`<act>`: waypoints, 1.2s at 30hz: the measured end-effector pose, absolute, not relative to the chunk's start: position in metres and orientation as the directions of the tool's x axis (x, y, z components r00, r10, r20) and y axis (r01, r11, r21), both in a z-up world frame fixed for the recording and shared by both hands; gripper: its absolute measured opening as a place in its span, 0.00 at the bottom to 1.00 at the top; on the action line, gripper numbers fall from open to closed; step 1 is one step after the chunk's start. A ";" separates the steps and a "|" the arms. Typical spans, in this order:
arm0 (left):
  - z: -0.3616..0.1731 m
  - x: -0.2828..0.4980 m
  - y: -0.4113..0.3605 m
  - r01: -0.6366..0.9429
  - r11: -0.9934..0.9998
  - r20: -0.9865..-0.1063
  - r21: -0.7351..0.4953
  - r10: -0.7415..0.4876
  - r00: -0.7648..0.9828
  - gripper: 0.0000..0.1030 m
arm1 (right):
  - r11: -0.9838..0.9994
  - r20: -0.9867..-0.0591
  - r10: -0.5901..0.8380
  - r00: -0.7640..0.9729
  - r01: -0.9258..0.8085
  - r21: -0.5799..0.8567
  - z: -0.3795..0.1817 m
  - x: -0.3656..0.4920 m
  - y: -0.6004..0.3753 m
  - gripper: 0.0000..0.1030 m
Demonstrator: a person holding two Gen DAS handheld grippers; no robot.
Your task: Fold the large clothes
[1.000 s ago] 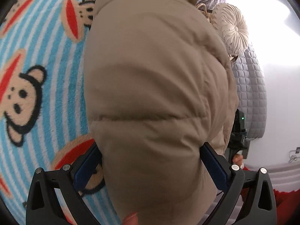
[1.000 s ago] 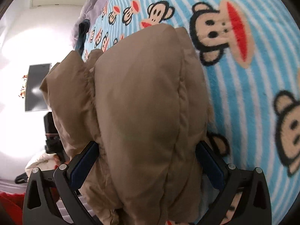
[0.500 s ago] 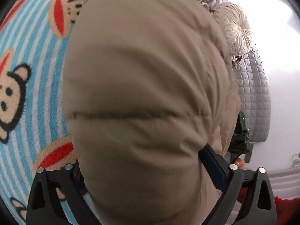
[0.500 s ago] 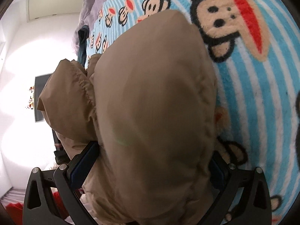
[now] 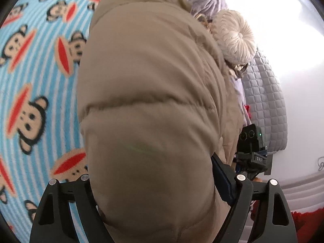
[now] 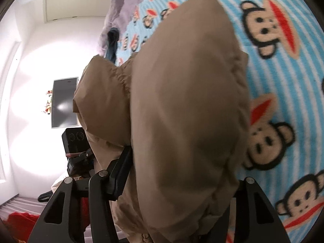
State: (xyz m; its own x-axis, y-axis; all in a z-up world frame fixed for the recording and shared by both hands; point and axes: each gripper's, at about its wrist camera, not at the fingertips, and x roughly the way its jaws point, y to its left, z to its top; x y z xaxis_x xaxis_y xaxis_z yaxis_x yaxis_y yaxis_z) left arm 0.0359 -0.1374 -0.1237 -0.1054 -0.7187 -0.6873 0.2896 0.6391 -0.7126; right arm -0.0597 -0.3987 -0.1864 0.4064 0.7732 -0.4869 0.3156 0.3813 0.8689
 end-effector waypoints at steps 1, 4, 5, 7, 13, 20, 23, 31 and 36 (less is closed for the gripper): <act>-0.120 0.039 -0.135 0.292 0.640 -0.688 -0.710 -0.719 -0.096 0.83 | 0.379 -0.480 0.777 0.406 0.307 0.873 -0.182 -0.060 -0.396 0.56; -0.107 0.052 -0.119 0.297 0.647 -0.691 -0.702 -0.720 -0.067 0.83 | 0.376 -0.462 0.788 0.406 0.278 0.884 -0.171 -0.050 -0.381 0.56; -0.104 0.058 -0.111 0.302 0.649 -0.693 -0.698 -0.719 -0.056 0.83 | 0.377 -0.459 0.790 0.407 0.267 0.887 -0.167 -0.044 -0.375 0.56; -0.099 0.070 -0.092 0.305 0.657 -0.698 -0.690 -0.715 -0.040 0.83 | 0.377 -0.450 0.793 0.410 0.250 0.892 -0.162 -0.027 -0.361 0.56; -0.101 0.127 -0.028 0.291 0.687 -0.718 -0.666 -0.696 0.002 0.83 | 0.386 -0.443 0.801 0.402 0.219 0.896 -0.159 0.021 -0.315 0.56; -0.149 0.200 0.018 0.264 0.753 -0.776 -0.603 -0.630 0.023 0.86 | 0.423 -0.483 0.782 0.395 0.232 0.876 -0.176 0.084 -0.265 0.58; -0.175 0.213 0.029 0.203 0.760 -0.775 -0.617 -0.632 0.008 0.91 | 0.464 -0.541 0.751 0.379 0.282 0.840 -0.193 0.098 -0.256 0.67; -0.137 0.188 0.033 0.287 0.874 -0.873 -0.393 -0.452 0.181 0.90 | 0.556 -0.667 0.648 0.367 0.370 0.744 -0.176 0.081 -0.262 0.74; -0.092 0.170 0.023 0.408 0.882 -0.873 -0.238 -0.378 0.309 0.55 | 0.672 -0.758 0.489 0.432 0.368 0.643 -0.120 0.045 -0.270 0.48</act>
State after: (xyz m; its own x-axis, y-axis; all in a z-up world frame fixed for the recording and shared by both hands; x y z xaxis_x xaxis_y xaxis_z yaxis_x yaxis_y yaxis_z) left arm 0.1698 0.0225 -0.0920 0.3090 -0.3784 -0.8725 0.4079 0.8815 -0.2378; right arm 0.0453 -0.2701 -0.1200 0.4323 0.4889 -0.7577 0.3678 0.6716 0.6432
